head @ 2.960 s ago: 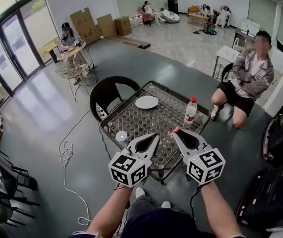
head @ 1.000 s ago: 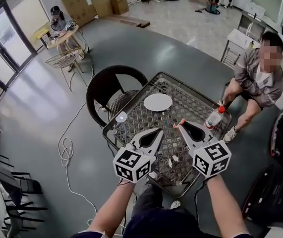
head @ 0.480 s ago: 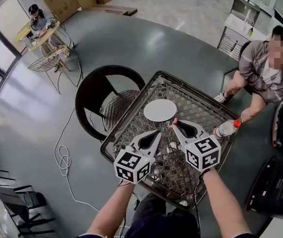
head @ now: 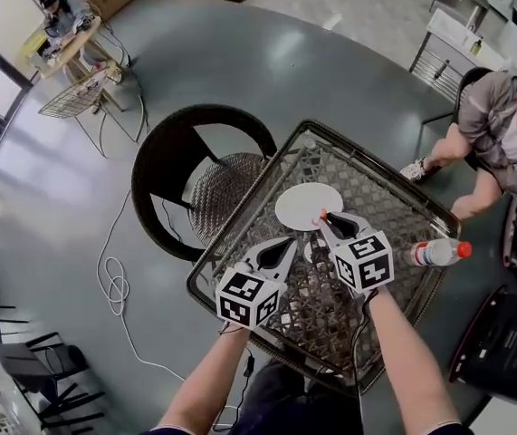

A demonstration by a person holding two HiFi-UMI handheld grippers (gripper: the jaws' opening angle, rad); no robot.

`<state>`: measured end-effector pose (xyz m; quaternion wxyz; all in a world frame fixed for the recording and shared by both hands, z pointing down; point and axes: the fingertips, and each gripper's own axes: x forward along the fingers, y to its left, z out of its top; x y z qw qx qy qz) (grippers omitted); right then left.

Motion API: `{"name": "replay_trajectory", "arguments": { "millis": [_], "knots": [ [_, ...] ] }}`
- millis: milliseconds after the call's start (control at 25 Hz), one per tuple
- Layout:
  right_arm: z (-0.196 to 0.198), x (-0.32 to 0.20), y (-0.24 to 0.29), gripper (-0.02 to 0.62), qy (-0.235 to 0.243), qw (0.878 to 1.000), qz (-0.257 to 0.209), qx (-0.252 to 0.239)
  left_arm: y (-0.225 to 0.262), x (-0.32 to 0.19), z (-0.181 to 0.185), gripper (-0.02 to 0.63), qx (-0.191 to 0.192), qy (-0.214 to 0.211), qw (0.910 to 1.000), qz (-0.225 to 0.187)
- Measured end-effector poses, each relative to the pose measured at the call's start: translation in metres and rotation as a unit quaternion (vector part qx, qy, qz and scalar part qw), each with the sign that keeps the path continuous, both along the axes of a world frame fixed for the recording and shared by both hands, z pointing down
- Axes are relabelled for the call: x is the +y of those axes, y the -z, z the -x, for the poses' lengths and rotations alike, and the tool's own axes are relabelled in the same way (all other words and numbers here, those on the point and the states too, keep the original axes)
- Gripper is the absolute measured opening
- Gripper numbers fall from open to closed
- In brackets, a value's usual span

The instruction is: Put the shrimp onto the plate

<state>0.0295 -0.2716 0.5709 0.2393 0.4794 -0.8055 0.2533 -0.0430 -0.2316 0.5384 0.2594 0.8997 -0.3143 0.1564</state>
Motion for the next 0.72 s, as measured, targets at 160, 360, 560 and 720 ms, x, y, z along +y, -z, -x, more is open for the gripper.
{"name": "replay_trajectory", "arguments": {
  "millis": [160,360,560,720],
  "knots": [
    [0.005,-0.018,-0.031,0.061,0.006,0.999,0.026,0.021,-0.018,-0.011,0.003,0.009,-0.002,-0.003,0.9999,0.013],
    [0.009,-0.031,-0.060,0.061,0.020,0.996,0.062,0.053,-0.032,-0.019,0.002,0.009,-0.003,-0.007,0.9997,0.025],
    [0.013,-0.041,-0.078,0.061,0.028,0.993,0.087,0.075,-0.041,-0.026,0.003,0.009,-0.002,-0.005,0.9994,0.033],
    [0.015,-0.047,-0.086,0.061,0.036,0.989,0.109,0.091,-0.044,-0.030,0.002,0.009,0.000,-0.002,0.9993,0.037]
  ]
}}
